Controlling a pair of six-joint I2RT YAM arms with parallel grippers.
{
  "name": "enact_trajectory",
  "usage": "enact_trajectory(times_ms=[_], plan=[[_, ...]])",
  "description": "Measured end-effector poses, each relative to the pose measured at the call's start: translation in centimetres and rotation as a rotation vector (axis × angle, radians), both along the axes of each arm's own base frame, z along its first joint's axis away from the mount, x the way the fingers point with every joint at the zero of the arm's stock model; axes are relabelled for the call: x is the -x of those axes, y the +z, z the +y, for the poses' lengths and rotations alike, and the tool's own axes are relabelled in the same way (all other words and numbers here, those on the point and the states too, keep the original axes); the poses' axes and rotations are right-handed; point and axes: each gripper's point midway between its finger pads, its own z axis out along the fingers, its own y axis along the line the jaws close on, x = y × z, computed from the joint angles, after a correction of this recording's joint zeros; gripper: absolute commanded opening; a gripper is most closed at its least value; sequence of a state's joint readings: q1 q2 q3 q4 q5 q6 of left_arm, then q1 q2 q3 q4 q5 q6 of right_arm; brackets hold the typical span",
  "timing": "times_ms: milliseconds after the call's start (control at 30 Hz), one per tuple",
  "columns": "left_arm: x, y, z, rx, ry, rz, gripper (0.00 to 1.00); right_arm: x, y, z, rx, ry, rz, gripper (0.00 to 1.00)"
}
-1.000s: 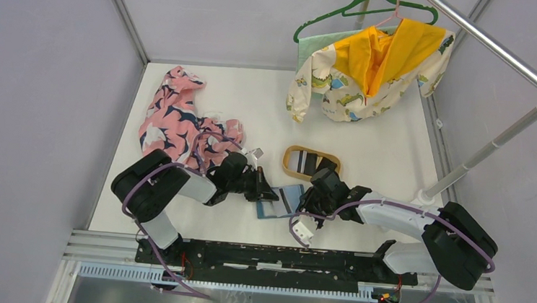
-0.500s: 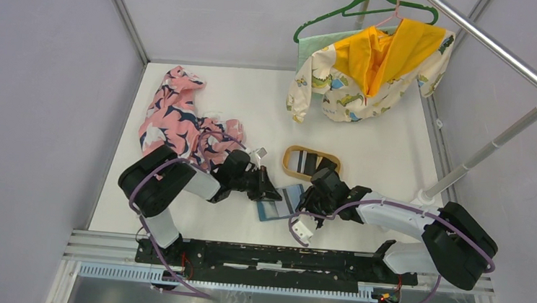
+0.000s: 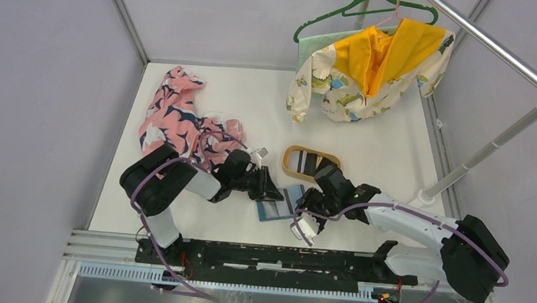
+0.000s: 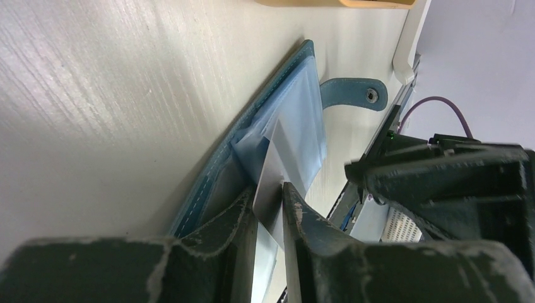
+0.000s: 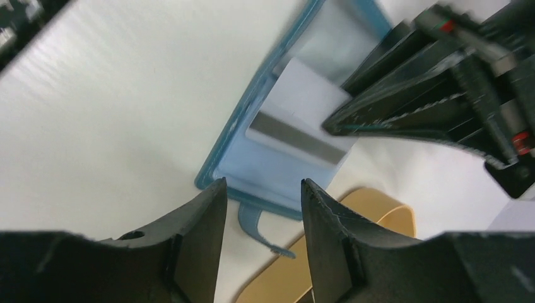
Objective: Put the credit cards into the card holder
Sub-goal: Insert the credit card into the card holder.
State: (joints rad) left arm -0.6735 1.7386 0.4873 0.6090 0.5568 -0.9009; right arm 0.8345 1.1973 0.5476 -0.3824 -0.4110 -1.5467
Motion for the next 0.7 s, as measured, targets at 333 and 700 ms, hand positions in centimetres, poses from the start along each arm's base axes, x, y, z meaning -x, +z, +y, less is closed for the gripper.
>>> enact_trajectory(times_ms=[333, 700], plan=[[0.0, 0.0, 0.0, 0.002, -0.003, 0.0, 0.29, 3.3, 4.2, 7.6, -0.158, 0.165, 0.187, 0.12], [0.0, -0.1, -0.1, 0.005, -0.006, 0.0, 0.3, 2.5, -0.4, 9.6, -0.01, 0.006, 0.133, 0.08]])
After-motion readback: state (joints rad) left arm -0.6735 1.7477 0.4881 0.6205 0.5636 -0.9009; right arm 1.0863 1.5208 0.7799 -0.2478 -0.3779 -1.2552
